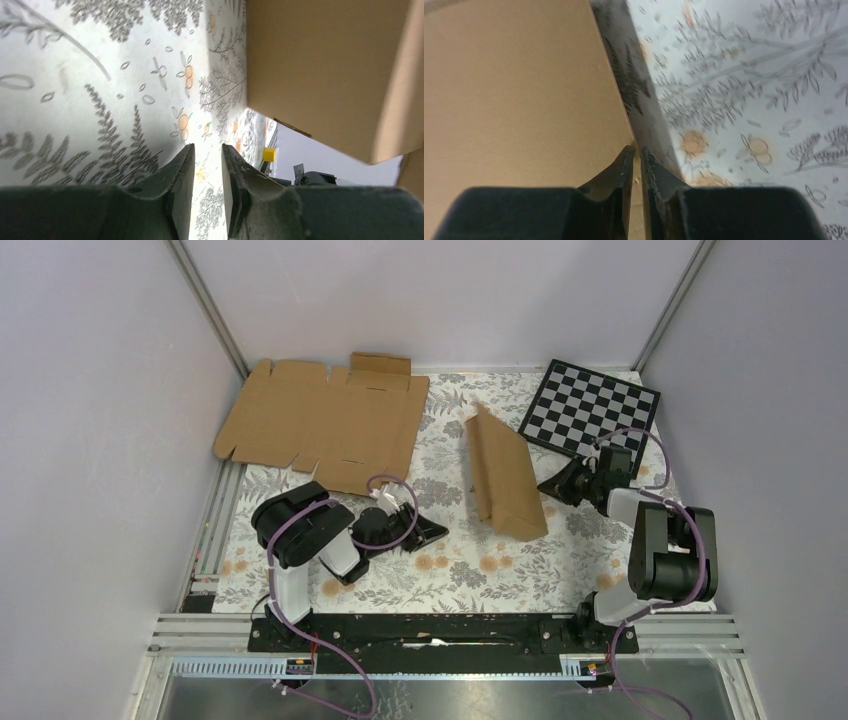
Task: Fold the paper box
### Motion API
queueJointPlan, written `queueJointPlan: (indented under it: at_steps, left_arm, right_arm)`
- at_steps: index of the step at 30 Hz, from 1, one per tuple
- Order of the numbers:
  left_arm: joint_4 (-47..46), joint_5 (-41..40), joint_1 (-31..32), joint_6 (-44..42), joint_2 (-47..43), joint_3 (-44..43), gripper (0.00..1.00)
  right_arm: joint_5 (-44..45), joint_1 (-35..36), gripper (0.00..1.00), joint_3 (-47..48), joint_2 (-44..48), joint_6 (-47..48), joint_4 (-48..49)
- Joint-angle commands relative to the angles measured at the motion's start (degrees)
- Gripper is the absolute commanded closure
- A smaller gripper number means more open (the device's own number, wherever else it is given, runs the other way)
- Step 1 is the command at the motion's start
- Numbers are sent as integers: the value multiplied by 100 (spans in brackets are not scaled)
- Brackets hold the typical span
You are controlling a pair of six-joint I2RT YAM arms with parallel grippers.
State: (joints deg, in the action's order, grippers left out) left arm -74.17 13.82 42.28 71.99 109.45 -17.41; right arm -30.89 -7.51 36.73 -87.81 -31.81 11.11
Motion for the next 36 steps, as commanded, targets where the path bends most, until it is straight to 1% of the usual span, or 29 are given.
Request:
queueJointPlan:
  at_steps: [1,5,8,12,14,16,19,22,24,28,32,34,36]
  left_arm:
    - [-333,-94,33,8,-124,-363,73]
    - [-117,44,140,-14,103,-978,73]
    - [487,143,228,-255,160,-1778,73]
    - [1461,307,370,-682,185,-2793,73]
    - [1759,331,394,-853,136,-3055,72]
    - [2017,514,395,-1013,139,-3306,69]
    - [2274,858,397,-1261,183,-3530,67]
    - [2376,1030,473,-1411,76,-3480,67]
    - [2456,1014,538,-1522,-110,-3334,67]
    - [2502,833,642,-1539,-621,-2835,67]
    - [2406,536,898,-1434,-1164,-2216,67]
    - [2534,349,1067,-1502,-1456,-1960,67]
    - [2665,320,1152,-1547,-1660,-1783,66]
  right_arm:
    - [-549,-49,100,-231,-184,-134,-460]
    - [-591,-50,100,-246,-134,-96,-448]
    - [-531,-6,100,-214,-8,-52,-495]
    - [117,430,100,159,172,355,-1260]
    - [552,696,100,268,301,480,-1566]
    - [883,967,100,286,411,553,-1687]
    - [1100,1229,98,408,346,743,-1918]
    - [1046,1523,95,539,160,934,-2115]
    - [957,1713,92,506,230,936,-2113]
    - [1034,2021,86,420,552,1056,-2203]
    - [678,2077,83,370,789,1293,-2525]
    - [691,2078,78,303,993,1387,-2724]
    - [878,2077,71,208,1218,1270,-2747]
